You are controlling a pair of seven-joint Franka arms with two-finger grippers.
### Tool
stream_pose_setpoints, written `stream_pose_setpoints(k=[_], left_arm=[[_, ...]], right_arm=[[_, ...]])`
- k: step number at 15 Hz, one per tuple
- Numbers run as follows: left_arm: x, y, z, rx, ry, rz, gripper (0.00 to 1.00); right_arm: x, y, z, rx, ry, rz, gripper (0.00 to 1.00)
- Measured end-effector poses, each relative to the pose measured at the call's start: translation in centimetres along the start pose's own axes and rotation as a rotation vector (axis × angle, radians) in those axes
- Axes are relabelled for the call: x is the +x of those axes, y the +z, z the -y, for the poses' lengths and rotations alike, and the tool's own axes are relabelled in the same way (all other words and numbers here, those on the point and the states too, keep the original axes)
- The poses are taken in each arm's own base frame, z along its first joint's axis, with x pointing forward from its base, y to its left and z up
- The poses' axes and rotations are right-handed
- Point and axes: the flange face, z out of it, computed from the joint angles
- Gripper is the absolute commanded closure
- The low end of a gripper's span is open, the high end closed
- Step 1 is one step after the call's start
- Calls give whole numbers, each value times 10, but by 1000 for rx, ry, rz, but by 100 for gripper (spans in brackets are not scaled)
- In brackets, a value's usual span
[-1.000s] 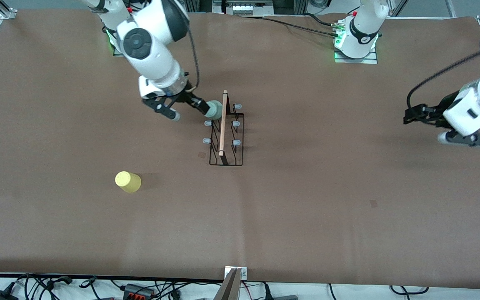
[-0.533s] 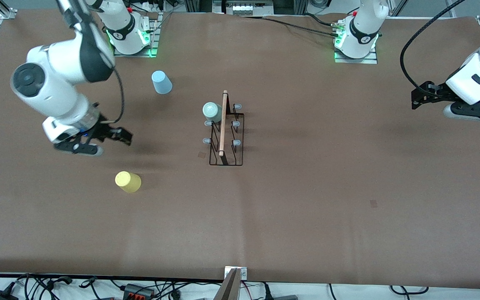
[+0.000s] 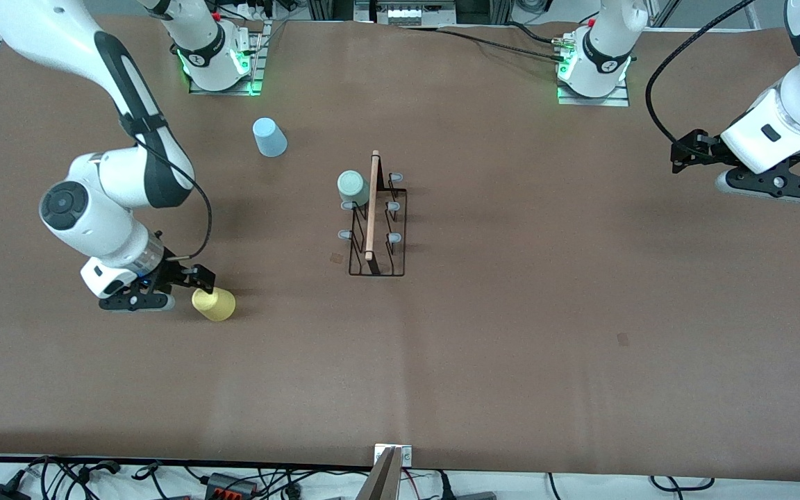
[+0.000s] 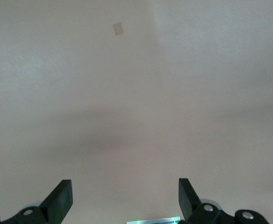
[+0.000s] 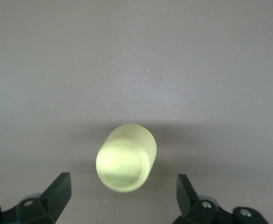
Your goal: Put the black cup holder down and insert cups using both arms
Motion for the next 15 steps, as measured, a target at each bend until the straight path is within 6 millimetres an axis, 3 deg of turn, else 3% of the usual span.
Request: stream_pose_setpoints(k=[7,12,15], left_arm=[[0,12,-5,-37,5,63,0],[3,9,10,-39,-22,34,0],[3,-13,26,-40,-51,-22,0]], right_arm=[[-5,48,0,6,-5,-5,1],[-8,59,4,8,-16,1,67],[-3,50,5,7,-19,1,74]])
